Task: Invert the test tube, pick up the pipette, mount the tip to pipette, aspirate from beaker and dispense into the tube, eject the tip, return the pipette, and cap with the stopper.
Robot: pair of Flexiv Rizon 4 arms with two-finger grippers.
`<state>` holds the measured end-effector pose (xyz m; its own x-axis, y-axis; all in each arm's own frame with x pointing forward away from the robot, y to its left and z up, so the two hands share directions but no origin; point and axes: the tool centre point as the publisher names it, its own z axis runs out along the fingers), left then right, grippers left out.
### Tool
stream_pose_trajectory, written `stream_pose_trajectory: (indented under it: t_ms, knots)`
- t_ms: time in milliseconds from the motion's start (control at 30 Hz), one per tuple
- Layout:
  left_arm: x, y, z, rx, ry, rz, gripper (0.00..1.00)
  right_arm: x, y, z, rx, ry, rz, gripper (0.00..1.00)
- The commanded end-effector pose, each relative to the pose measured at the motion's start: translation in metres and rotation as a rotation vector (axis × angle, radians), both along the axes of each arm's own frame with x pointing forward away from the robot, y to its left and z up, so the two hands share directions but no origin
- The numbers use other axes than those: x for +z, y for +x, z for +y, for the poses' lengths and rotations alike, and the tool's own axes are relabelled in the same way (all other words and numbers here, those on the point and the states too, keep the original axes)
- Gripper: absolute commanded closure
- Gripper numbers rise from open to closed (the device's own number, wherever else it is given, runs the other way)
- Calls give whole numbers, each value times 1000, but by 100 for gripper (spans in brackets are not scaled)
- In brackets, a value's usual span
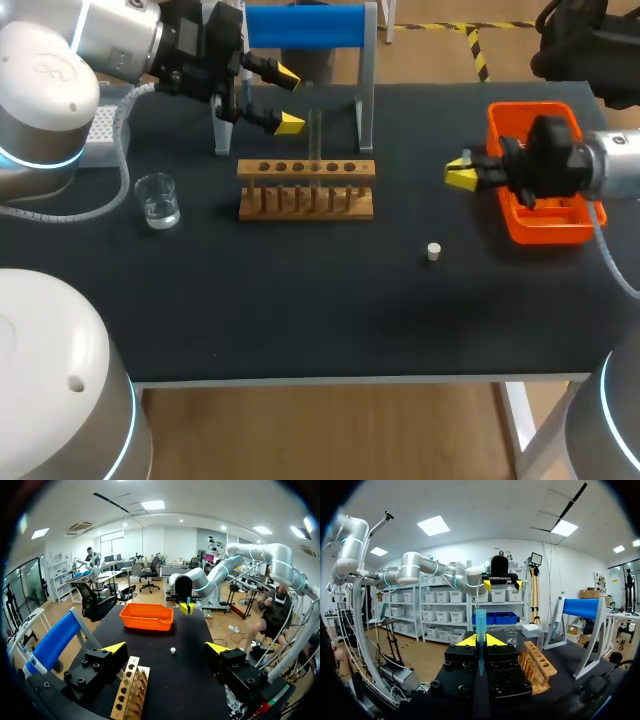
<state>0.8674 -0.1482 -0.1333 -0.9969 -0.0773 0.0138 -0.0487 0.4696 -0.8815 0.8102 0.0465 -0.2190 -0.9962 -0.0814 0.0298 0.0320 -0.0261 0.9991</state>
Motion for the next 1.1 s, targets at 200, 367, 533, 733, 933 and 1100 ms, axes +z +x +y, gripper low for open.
stream_pose_trajectory:
  t_ms: [200,367,533,733,933,1100]
  knots:
    - [0,0,1,-2,0,1,0,-11,-9,-25,7,-16,-1,100]
    - [0,0,1,-2,0,1,0,-16,-11,-31,1,-21,7,100]
    - [0,0,1,-2,0,1,0,-21,-12,-35,-11,-22,22,100]
    - [0,0,1,-2,0,1,0,-23,-13,-37,-28,-41,17,100]
    - [0,0,1,-2,0,1,0,-23,-13,-37,-28,-41,17,100]
    - [0,0,1,-2,0,1,0,-23,-13,-37,-28,-41,17,100]
